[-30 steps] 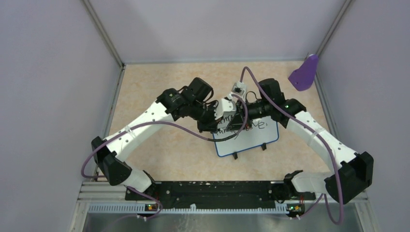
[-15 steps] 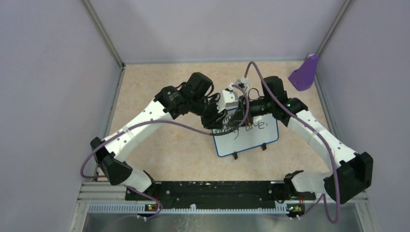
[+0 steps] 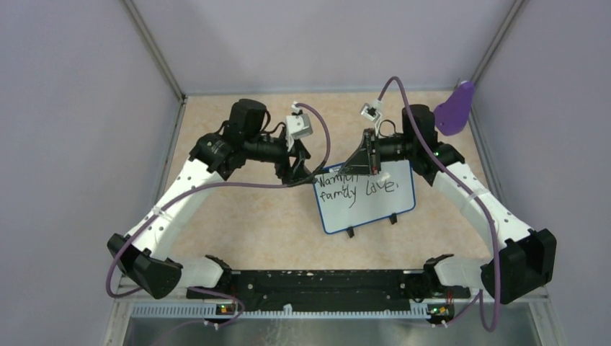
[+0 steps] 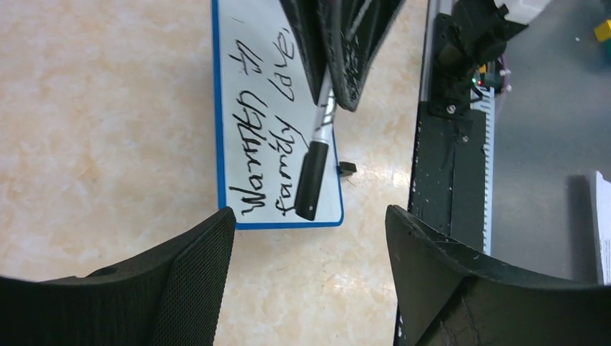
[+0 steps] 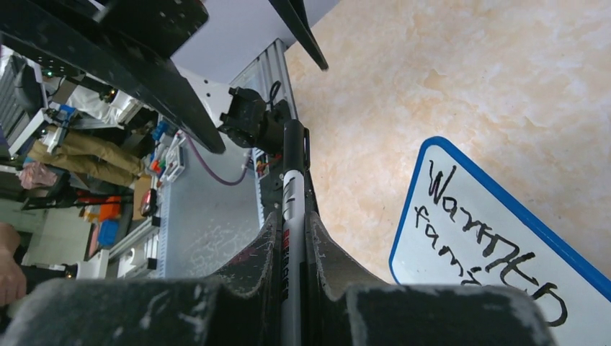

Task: Write a sentence on the whiteboard
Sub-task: Insert the whiteboard marker into the pen cap, then pass from the right arm to the left

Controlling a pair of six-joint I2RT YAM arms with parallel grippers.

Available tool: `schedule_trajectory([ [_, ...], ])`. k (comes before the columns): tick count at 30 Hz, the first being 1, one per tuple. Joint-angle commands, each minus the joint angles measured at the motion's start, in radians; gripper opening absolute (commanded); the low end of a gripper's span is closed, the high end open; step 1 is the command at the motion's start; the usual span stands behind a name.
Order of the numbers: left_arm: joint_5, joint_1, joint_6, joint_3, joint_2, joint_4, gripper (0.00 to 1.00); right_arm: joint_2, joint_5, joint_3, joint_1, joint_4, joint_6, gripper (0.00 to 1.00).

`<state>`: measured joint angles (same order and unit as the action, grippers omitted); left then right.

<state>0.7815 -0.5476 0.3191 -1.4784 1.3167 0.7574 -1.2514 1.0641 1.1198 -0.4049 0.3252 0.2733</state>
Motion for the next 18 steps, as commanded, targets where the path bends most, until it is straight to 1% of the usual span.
schedule_trajectory([
  [1,0.047,-0.007,0.064,0.056,-0.025,-0.008,0.79,0.020,0.067,0.002,0.007,-0.110,0.075,0.00],
  [7,0.027,-0.023,0.086,0.062,-0.001,-0.006,0.72,0.023,0.093,-0.015,0.003,-0.139,0.113,0.00],
  [9,0.011,-0.038,0.089,0.055,0.009,-0.007,0.68,0.021,0.094,-0.018,-0.004,-0.139,0.115,0.00],
  [11,0.006,-0.052,0.089,0.044,0.021,-0.007,0.62,0.018,0.091,-0.019,-0.014,-0.134,0.111,0.00],
  [15,-0.006,-0.086,0.093,0.030,0.040,-0.006,0.42,0.011,0.088,-0.021,-0.026,-0.138,0.111,0.00],
  [16,-0.019,-0.098,0.096,0.025,0.045,-0.006,0.36,0.009,0.088,-0.021,-0.028,-0.137,0.109,0.00],
  [18,-0.019,-0.107,0.083,0.022,0.053,-0.016,0.20,0.006,0.086,-0.024,-0.033,-0.137,0.109,0.00],
])
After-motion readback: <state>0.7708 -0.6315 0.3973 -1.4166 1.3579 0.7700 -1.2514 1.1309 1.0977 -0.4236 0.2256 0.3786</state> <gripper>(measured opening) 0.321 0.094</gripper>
